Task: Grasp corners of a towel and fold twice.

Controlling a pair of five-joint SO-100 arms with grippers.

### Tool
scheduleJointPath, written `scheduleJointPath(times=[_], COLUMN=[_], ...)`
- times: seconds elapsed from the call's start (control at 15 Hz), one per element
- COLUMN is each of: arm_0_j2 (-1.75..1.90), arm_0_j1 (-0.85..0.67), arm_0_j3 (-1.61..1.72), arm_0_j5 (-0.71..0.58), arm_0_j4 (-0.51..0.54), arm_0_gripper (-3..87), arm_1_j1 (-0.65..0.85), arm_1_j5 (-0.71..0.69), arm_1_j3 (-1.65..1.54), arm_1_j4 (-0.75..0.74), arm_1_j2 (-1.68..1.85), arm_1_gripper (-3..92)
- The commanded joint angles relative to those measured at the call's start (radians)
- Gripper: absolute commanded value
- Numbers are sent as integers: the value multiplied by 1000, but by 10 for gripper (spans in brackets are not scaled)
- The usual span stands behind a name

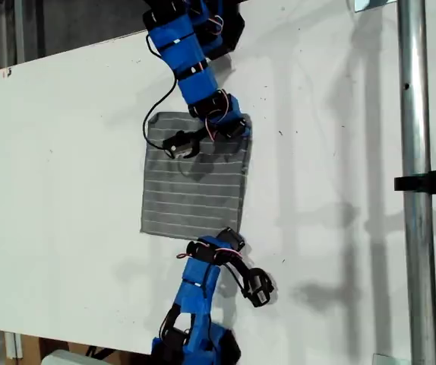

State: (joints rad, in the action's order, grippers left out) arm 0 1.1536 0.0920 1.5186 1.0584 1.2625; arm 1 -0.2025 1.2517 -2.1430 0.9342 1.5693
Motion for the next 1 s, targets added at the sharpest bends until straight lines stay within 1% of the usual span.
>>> scheduleJointPath(times=[0.0, 0.2, 0.33, 0.4, 0.47, 0.53, 0.6, 0.67, 0.73, 0.8, 0.87, 0.93], arm_0_j2=[104, 261, 387, 436, 443, 413, 396, 388, 365, 345, 327, 285], arm_0_j1=[-31, -6, 3, 0, -18, -28, -23, -14, -3, -5, -11, -23], arm_0_j3=[6, 32, 77, 127, 178, 193, 172, 132, 72, 46, 41, 20], arm_0_j5=[-29, -67, -55, -54, -43, 8, 14, -2, -20, -26, -44, -52], arm_0_j4=[9, 21, 71, 69, 58, 83, 104, 123, 169, 184, 167, 163], arm_0_gripper=[-31, -32, -32, -32, 21, 233, 268, 321, 331, 332, 355, 360], arm_1_j1=[-14, -32, -37, -34, -29, -25, -25, -25, -25, -26, -25, -23], arm_1_j5=[6, 6, 6, 6, 6, 5, 3, 3, 5, 6, 5, 3], arm_1_j3=[9, 12, 12, 12, 8, 8, 6, 6, 6, 5, 3, 3], arm_1_j4=[0, -5, -11, -14, -20, -21, -23, -25, -25, -31, -41, -46], arm_1_j2=[28, 51, 49, 48, 46, 44, 43, 43, 43, 41, 38, 37], arm_1_gripper=[-2, -2, -2, -2, -2, -2, -2, -2, -2, -2, -2, -2])
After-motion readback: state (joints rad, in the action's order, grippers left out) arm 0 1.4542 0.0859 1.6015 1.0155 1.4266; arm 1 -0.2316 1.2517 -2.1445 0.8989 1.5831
